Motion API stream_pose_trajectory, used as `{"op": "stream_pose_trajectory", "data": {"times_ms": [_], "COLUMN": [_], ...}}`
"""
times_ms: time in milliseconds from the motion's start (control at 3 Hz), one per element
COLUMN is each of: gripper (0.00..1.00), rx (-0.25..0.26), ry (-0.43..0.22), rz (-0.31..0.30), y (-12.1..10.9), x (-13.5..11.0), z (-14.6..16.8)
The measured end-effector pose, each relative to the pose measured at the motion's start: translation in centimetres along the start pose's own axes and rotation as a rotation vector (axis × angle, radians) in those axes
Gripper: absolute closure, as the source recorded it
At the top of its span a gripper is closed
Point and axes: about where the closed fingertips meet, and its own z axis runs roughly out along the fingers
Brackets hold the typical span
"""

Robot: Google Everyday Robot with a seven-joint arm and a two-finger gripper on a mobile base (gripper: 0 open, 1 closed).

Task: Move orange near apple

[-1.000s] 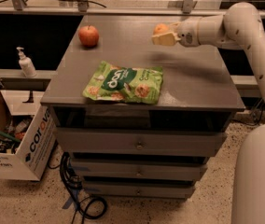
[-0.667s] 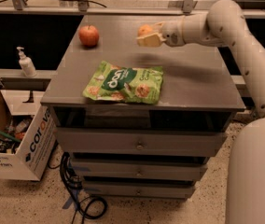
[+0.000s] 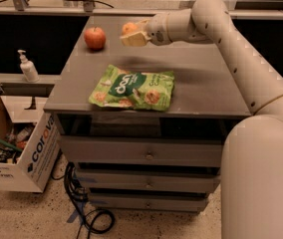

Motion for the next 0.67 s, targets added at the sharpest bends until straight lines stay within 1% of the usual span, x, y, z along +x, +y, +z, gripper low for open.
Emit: {"op": "stream_pose_trajectory", "data": {"times_ms": [333,667], "gripper": [1.00,1.00], "rx": [0.012,0.064], "ry": [0.003,0.017], "rz": [0.020,0.062], "y": [-0.3,-2.5], "x": [-0.5,0.6], "z": [3.2,5.0]}}
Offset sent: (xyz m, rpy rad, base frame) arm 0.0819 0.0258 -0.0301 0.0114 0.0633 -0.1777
